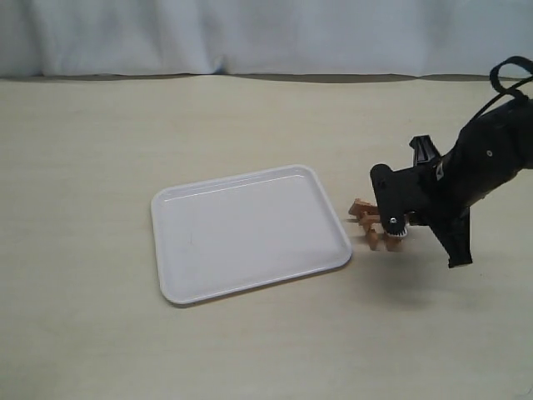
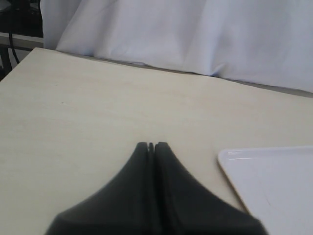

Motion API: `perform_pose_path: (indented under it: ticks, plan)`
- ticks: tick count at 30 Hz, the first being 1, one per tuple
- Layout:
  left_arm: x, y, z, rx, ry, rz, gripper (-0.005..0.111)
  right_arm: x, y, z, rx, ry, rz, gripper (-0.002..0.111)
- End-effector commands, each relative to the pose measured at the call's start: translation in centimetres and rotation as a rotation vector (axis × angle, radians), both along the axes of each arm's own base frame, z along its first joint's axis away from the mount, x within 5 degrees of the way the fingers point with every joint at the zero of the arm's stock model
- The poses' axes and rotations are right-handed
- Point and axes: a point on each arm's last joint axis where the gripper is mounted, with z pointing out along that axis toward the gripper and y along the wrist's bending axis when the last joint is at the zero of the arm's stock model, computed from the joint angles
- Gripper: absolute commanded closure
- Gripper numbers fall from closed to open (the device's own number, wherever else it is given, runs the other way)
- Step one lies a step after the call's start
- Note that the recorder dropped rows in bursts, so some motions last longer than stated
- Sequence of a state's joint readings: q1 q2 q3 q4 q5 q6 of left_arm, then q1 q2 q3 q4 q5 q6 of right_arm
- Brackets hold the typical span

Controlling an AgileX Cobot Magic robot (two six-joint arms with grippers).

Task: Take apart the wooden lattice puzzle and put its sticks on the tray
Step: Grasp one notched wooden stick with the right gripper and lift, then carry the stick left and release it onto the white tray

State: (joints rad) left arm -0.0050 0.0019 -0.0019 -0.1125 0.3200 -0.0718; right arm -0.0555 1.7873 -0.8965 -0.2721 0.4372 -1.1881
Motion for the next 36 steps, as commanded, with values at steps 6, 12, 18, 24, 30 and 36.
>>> perform_pose_path:
  ticks: [6, 12, 18, 24, 30, 36]
  plan:
    - [0.0, 0.0, 0.0, -0.004, -0.011, -0.005, 0.107, -1.0, 2.5, 4.8, 0.036, -0.118, 0.049, 0.104]
    - [0.0, 0.0, 0.0, -0.004, -0.011, -0.005, 0.107, -0.7, 6.8, 6.1, 0.111, -0.239, 0.094, 0.104]
    - [0.0, 0.0, 0.0, -0.004, -0.011, -0.005, 0.107, 1.2, 13.1, 5.8, 0.288, -0.308, 0.039, 0.104]
    - [0.0, 0.0, 0.0, -0.004, -0.011, -0.005, 0.107, 4.1, 17.4, 3.5, 0.402, -0.226, -0.172, 0.104]
    - [0.0, 0.0, 0.0, -0.004, -0.011, -0.005, 0.107, 4.9, 20.6, 0.8, 0.412, -0.107, -0.355, 0.104]
    - [0.0, 0.0, 0.0, -0.004, -0.011, -0.005, 0.107, 4.8, 22.8, 0.2, 0.432, -0.079, -0.424, 0.099]
